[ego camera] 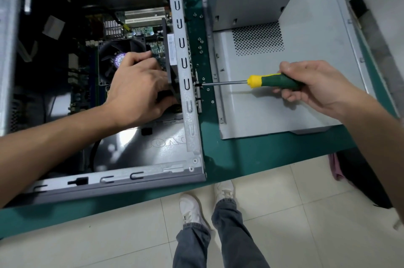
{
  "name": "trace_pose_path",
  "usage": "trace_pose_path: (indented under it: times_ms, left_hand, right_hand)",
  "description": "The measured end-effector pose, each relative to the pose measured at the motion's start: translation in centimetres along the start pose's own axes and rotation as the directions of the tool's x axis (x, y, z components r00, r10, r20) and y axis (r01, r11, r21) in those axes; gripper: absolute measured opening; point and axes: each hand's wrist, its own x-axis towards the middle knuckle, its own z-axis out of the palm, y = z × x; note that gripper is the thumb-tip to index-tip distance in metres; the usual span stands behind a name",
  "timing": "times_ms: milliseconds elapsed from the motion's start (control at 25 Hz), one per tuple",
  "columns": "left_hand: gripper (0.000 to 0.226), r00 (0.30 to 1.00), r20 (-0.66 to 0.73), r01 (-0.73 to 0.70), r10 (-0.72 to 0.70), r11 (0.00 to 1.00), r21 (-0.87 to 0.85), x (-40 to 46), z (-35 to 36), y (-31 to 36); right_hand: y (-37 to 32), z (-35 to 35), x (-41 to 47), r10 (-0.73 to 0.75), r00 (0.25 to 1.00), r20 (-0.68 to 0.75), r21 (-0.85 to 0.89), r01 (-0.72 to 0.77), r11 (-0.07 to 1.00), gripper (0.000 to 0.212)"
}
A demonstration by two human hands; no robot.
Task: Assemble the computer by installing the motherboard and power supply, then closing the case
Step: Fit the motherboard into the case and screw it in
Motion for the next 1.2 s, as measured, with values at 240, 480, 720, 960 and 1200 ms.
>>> trace_pose_path:
  times_ms: [240, 480, 720, 960, 1200]
  left_hand:
    - [0.024, 1.0, 0.009, -0.011, 0.011, 1.0, -0.027, -0.1, 0.0, 0.1]
    - [0.023, 0.999, -0.007, -0.046, 0.045, 0.996, -0.082, 0.1, -0.4, 0.2]
    - [0.031, 0.999, -0.022, -0.029, 0.027, 0.996, -0.079, 0.1, 0.0, 0.1]
    - [0.032, 1.0, 0.01, -0.027, 0.027, 0.998, -0.065, 0.0, 0.0, 0.0]
    - [0.025, 0.997, -0.01, -0.081, 0.08, 0.991, -0.109, 0.2, -0.4, 0.1]
  right_hand:
    - [0.2, -0.5, -0.7, 0.051, 0.997, 0.051, -0.102, -0.045, 0.994, 0.041]
    - [1.9, 1.5, -2.4, 0.103, 0.966, 0.238, 0.077, -0.124, 0.989, 0.03]
    - [0.3, 7.1, 0.3, -0.048, 0.982, 0.183, 0.011, 0.047, 0.999, 0.011]
    - [0.7, 9.7, 3.3, -0.343, 0.914, -0.217, -0.512, 0.192, 0.837, 0.023]
    - [1.2, 10.4, 4.4, -0.395, 0.88, -0.264, -0.562, 0.192, 0.804, 0.029]
